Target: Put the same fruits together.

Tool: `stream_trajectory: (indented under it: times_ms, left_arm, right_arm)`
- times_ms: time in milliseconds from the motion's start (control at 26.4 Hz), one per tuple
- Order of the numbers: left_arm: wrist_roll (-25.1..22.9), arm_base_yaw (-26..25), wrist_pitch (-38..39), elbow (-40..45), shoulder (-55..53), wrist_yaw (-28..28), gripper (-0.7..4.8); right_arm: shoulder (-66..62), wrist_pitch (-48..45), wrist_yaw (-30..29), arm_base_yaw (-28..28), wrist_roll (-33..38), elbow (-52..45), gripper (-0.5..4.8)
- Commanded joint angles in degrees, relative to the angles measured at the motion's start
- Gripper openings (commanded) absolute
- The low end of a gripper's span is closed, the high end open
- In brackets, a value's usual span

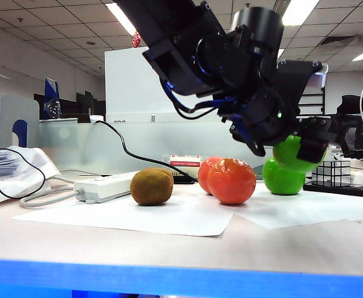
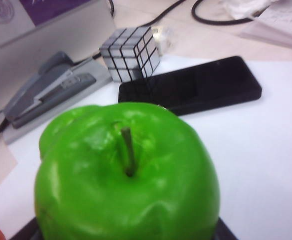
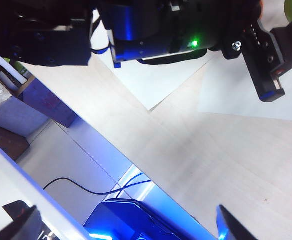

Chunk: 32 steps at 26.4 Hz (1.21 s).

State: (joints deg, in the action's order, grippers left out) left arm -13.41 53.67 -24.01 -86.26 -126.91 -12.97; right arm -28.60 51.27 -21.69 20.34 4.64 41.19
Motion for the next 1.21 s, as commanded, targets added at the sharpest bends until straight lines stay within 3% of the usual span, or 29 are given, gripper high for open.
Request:
stream_trajectory:
  times_ms: [38, 114, 228, 455, 645, 797, 948, 1138, 1214]
  left_arm:
    - [0.35, -0.07, -0.76, -0.26, -0.26, 0.15, -0.05]
    - [0.35, -0.04, -0.74, -0.26, -0.26, 0.66, 0.18]
    - [0.37, -0.04, -1.64, -0.26, -0.26, 1.20, 1.21]
    - [0.35, -0.26, -1.84, -0.26, -0.26, 1.29, 1.32]
    - [0.33, -0.48, -1.86, -0.26, -0.35, 1.22, 2.78]
    - [0.35, -0.83, -2.03, -0.26, -0.59, 1.44, 2.80]
    - [0.33, -0.98, -2.34, -0.26, -0.63, 1.42, 3.52]
    - [0.33, -1.27, -3.13, -0.37, -1.01, 3.08, 3.58]
    - [0.28, -1.57, -3.28, -0.48, -1.29, 3.21, 4.26]
  right_arm:
    - [0.04, -1.36, -0.04, 0.04, -0.22, 0.31, 4.79]
    - [0.07, -1.92, 0.63, 0.04, -0.22, 0.31, 4.79]
    - [0.07, -2.69, 1.86, 0.04, -0.26, 0.31, 4.79]
    - [0.07, -4.39, 2.34, 0.04, -0.59, 0.31, 4.79]
    - [0.07, -6.12, 2.29, 0.04, -0.61, 0.31, 4.79]
    - [0.07, -6.34, 2.27, 0.04, -0.61, 0.31, 4.79]
    - [0.07, -6.38, 2.27, 0.04, -0.61, 0.31, 4.79]
    - [0.07, -6.58, 2.25, 0.04, -0.61, 0.33, 4.79]
    - [0.07, -6.58, 2.23, 0.04, -0.63, 0.33, 4.79]
